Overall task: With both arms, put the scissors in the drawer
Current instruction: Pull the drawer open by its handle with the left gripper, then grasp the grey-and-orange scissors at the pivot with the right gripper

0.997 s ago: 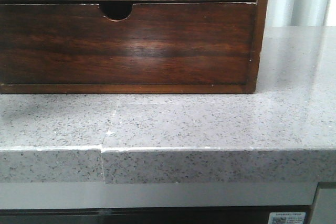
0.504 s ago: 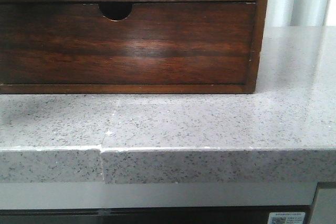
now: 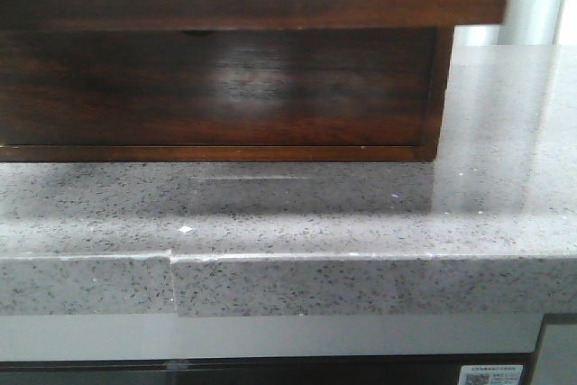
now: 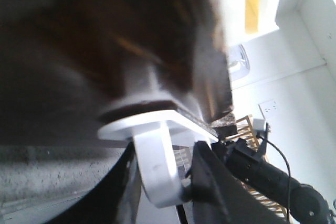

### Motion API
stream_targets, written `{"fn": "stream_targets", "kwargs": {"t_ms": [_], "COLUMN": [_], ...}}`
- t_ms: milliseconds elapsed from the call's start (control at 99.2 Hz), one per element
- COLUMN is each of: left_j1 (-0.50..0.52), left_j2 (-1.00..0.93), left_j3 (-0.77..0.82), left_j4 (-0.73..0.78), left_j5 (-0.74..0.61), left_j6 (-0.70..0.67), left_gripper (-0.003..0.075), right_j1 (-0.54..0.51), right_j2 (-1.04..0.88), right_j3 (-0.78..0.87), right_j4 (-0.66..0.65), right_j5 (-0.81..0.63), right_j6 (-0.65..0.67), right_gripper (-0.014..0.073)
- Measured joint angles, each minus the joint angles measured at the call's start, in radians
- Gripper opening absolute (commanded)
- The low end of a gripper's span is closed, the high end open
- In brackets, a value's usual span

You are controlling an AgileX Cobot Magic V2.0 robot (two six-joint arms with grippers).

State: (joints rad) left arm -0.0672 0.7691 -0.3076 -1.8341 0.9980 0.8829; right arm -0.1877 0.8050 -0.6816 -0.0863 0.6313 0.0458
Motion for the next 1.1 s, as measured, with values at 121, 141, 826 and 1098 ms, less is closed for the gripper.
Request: {"fn": "stream_targets", "kwargs": {"t_ms": [121,141,826,1098], "left_j1": [0.0,0.0,0.0,0.0], "left_j2": [-0.085,-0.095,-0.141,-0.145], "left_j3": [0.042,0.045,0.049,0.043], "left_j4": [0.002,0.002,0.134,0.361], "left_j5": [-0.013,-0.015,0.033,0.037], "left_j6": [-0.016,-0.02,0.027,0.027], "left_gripper": [0.0059,0.0059,0.0442,0.0439], "right_j1": [0.0,0.0,0.0,0.0], "right_j2": [0.0,0.0,0.0,0.0], "right_j3": [0.0,0.0,0.0,0.0], "right_j4": [0.0,0.0,0.0,-0.006], "right_j5": [0.0,0.0,0.008,0.011], "right_j6": [0.0,0.0,0.0,0.0], "right_gripper": [0.0576,0.0576,0.0576,0.0576]}}
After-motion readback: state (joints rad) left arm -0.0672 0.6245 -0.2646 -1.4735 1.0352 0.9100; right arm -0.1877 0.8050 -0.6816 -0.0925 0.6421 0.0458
